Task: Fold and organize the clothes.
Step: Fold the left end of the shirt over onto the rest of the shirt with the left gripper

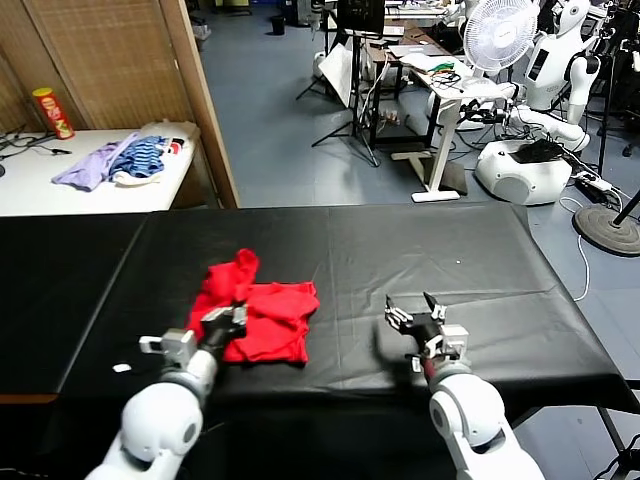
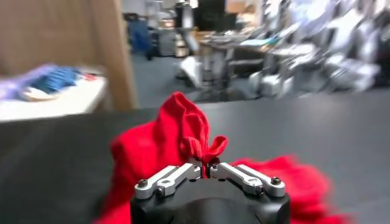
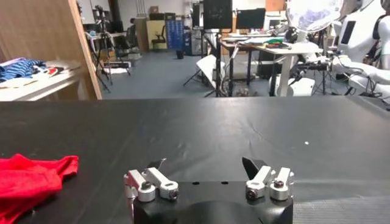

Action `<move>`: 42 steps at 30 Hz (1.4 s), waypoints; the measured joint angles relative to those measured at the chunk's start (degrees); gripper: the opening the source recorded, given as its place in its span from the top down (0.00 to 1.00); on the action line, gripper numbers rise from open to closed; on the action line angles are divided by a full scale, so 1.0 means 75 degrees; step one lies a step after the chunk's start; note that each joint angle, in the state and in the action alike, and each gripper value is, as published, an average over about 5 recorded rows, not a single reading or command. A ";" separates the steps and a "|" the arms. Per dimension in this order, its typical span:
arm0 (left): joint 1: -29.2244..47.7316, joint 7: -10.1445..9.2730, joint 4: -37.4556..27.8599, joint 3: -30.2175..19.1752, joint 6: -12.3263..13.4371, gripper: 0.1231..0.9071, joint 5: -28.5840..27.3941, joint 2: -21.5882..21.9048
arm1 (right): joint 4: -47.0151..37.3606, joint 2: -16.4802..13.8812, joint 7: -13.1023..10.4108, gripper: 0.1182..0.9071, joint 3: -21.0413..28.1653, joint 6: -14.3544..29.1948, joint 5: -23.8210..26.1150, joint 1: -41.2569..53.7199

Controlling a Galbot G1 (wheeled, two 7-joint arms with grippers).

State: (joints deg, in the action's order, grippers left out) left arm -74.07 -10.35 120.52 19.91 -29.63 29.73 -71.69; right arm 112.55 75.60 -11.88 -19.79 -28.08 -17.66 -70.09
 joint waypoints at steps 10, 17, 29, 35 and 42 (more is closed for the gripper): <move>0.0069 -0.0033 -0.0336 -0.0360 0.0122 0.96 -0.0155 -0.0910 | -0.0106 0.0078 -0.0002 0.14 0.0125 -0.0042 0.0054 0.0105; 0.0123 0.0003 -0.0506 -0.0539 0.0217 0.96 -0.0404 -0.1310 | -0.0162 0.0081 0.0027 0.14 0.0170 -0.0043 0.0073 0.0138; 0.0137 0.0166 -0.0640 -0.0766 0.0375 0.96 -0.0576 -0.1609 | -0.0217 0.0099 0.0036 0.14 0.0193 -0.0053 0.0082 0.0187; 0.0135 0.0266 -0.0465 -0.0625 0.0389 0.96 -0.0534 -0.1406 | -0.0242 0.0080 0.0042 0.14 0.0179 -0.0053 0.0081 0.0187; 0.0021 0.0297 -0.0212 -0.0742 0.0401 0.96 -0.0023 -0.1445 | -0.0279 0.0120 0.0046 0.14 0.0213 -0.0049 0.0104 0.0193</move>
State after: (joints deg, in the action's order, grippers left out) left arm -73.91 -8.12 118.93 14.34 -26.62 29.55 -82.53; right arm 110.46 76.50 -11.53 -18.19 -28.45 -16.89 -68.65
